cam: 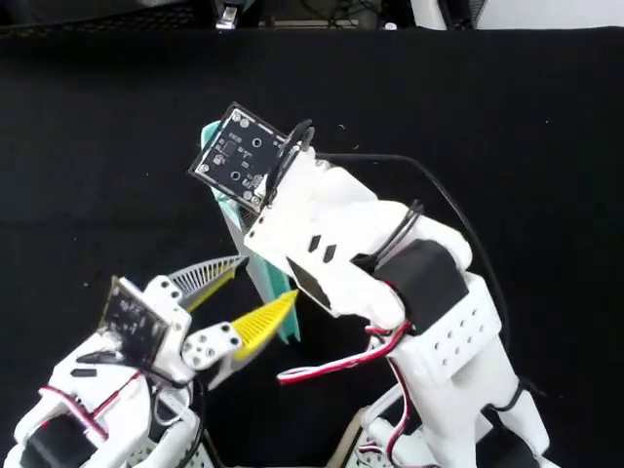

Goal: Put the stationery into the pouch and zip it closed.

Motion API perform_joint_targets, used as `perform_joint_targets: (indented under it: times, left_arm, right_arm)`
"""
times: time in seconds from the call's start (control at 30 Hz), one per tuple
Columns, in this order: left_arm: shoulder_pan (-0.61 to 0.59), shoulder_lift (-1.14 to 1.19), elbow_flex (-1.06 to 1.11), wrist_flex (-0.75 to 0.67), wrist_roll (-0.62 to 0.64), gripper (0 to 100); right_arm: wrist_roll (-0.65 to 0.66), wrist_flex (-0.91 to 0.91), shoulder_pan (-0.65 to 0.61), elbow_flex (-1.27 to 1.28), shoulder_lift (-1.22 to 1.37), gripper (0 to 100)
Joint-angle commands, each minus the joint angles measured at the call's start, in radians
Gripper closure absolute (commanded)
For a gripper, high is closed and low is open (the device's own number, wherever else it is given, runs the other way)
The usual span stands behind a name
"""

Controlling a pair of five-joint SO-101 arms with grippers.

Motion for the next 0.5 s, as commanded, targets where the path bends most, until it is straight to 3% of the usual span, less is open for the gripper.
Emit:
perform_joint_targets:
  times: [0.0,0.27,0.47]
  left_arm:
    - [0.028,0.003,-0.044,-0.035,0.008,75]
    - [-0.217,0.005,0.173,-0.256,-0.002,75]
    - [-0.271,0.002,0.209,-0.272,-0.023,75]
  right_arm:
    - [-0.005,-0.008,-0.002,-0.007,0.016,98.6]
    - [-0.005,0.028,-0.005,-0.002,-0.021,98.6]
    - [-0.002,0.044,0.017,-0.002,-0.104,98.6]
